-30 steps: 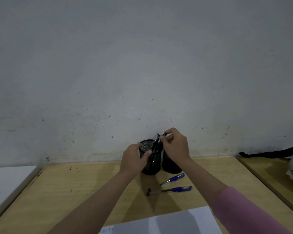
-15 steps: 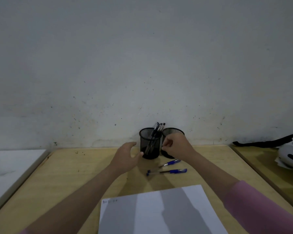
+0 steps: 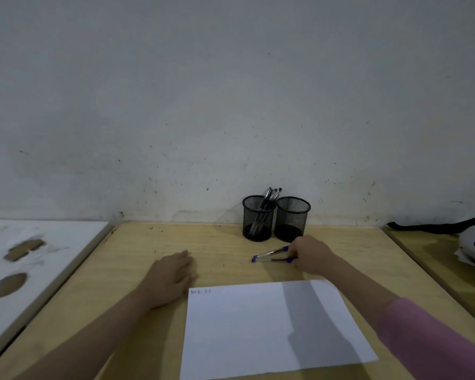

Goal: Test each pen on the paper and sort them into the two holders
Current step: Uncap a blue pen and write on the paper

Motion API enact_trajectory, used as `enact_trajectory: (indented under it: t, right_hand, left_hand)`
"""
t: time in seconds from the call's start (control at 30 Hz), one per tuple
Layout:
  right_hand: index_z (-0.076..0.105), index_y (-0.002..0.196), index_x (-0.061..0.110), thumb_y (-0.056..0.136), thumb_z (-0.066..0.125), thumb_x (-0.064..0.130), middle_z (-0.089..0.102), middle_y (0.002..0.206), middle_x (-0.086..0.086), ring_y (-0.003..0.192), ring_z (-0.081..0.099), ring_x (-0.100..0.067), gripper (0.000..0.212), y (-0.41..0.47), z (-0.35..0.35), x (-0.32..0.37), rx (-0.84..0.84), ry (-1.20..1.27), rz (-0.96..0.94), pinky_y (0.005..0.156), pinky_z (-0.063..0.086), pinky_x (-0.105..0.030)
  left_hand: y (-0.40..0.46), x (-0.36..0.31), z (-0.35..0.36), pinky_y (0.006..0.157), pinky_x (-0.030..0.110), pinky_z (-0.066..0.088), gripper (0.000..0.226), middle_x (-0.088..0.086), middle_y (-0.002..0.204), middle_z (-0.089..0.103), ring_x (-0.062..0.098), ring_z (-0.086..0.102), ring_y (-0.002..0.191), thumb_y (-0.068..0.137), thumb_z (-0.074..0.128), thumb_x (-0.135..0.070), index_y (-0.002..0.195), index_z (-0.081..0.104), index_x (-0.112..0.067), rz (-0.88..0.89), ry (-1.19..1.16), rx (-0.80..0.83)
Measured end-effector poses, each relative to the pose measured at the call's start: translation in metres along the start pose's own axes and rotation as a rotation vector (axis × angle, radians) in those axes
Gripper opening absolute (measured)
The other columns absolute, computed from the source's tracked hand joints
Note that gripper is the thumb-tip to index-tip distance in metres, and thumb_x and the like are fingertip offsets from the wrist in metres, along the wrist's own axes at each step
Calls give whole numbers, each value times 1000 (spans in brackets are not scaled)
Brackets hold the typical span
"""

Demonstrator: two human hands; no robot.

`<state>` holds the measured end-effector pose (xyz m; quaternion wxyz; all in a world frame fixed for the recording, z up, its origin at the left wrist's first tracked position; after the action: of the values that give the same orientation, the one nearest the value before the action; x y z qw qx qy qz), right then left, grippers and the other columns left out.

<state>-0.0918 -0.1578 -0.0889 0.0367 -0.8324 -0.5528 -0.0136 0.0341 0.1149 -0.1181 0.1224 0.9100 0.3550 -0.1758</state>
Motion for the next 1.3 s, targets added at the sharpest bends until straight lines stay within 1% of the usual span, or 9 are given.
enact_trajectory:
  t: [0.13, 0.27, 0.5, 0.6, 0.73, 0.83, 0.93, 1.2, 1.3]
  right_hand:
    - [61, 116, 20, 89, 53, 8, 60, 116, -7, 105, 56, -25, 31, -3, 2, 3, -10, -109, 24, 75, 41, -28]
    - [64, 100, 19, 82, 51, 5, 59, 106, -7, 98, 54, -26, 26, -8, -11, 11, -108, -54, -32, 72, 40, -29]
    - [59, 87, 16, 78, 61, 0, 60, 75, -3, 65, 56, -18, 18, -26, -49, 35, -337, 874, -43, 66, 52, -34]
    - [58, 85, 11, 82, 64, -2, 63, 74, -5, 59, 62, -10, 14, -26, -51, 52, -292, 1250, 4, 58, 53, -23]
    - [61, 78, 7, 86, 64, 6, 65, 61, -4, 61, 64, -13, 9, -34, -46, 71, -217, 1611, 57, 66, 57, -28]
    - [63, 73, 5, 89, 61, 11, 64, 52, -1, 62, 62, -17, 17, -39, -46, 75, -208, 1683, 62, 74, 57, -36]
    - [63, 67, 7, 90, 61, 12, 59, 52, -2, 57, 57, -17, 23, -45, -47, 73, -246, 1676, 89, 58, 51, -27]
    - [53, 65, 3, 89, 58, 2, 46, 43, -4, 35, 42, -10, 24, -32, -35, 77, -249, 1886, 304, 47, 44, -24]
    - [51, 70, 2, 84, 56, -6, 49, 56, -10, 45, 45, -15, 16, -35, -27, 42, -396, 2010, 517, 48, 41, -28]
  left_hand:
    - [0, 4, 5, 112, 50, 25, 73, -4, 151, 29, 16, 28, 138, 76, 27, -63, 137, 39, -24, -4, 54, -36]
    - [0, 4, 7, 113, 49, 24, 67, -3, 152, 29, 17, 27, 138, 79, 30, -55, 137, 38, -23, 6, 77, -27]
    - [6, -45, -42, 95, 36, 46, 50, 4, 119, 63, 21, 56, 112, 83, 48, -49, 116, 60, -13, 138, -44, -340]
    - [5, -89, -59, 87, 27, 46, 53, 1, 105, 67, 17, 60, 100, 78, 48, -55, 108, 63, -14, 252, -175, -431]
    - [-3, -138, -69, 76, 27, 47, 41, -1, 92, 66, 15, 60, 86, 74, 60, -47, 101, 63, -17, 388, -172, -523]
    - [-10, -152, -76, 64, 30, 48, 24, 1, 78, 63, 15, 58, 72, 74, 67, -32, 91, 66, -16, 405, -246, -576]
    - [-13, -156, -81, 57, 32, 46, 9, 4, 67, 60, 15, 54, 61, 76, 66, -20, 78, 66, -11, 396, -275, -627]
    - [-4, -161, -83, 59, 41, 47, 14, 13, 64, 61, 25, 55, 61, 77, 67, -11, 67, 63, -1, 259, -317, -585]
    - [-15, -156, -86, 56, 40, 45, 14, 12, 61, 58, 24, 53, 58, 75, 67, -10, 65, 61, -2, 261, -311, -584]
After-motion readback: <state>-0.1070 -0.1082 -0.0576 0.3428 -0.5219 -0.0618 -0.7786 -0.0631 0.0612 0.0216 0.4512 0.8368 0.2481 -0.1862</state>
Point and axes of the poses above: each hand's wrist, its own y-axis towards the middle knuckle, its own z-axis out of the palm, x = y × z, the point moved 10 cm from there along y, towards the middle knuckle
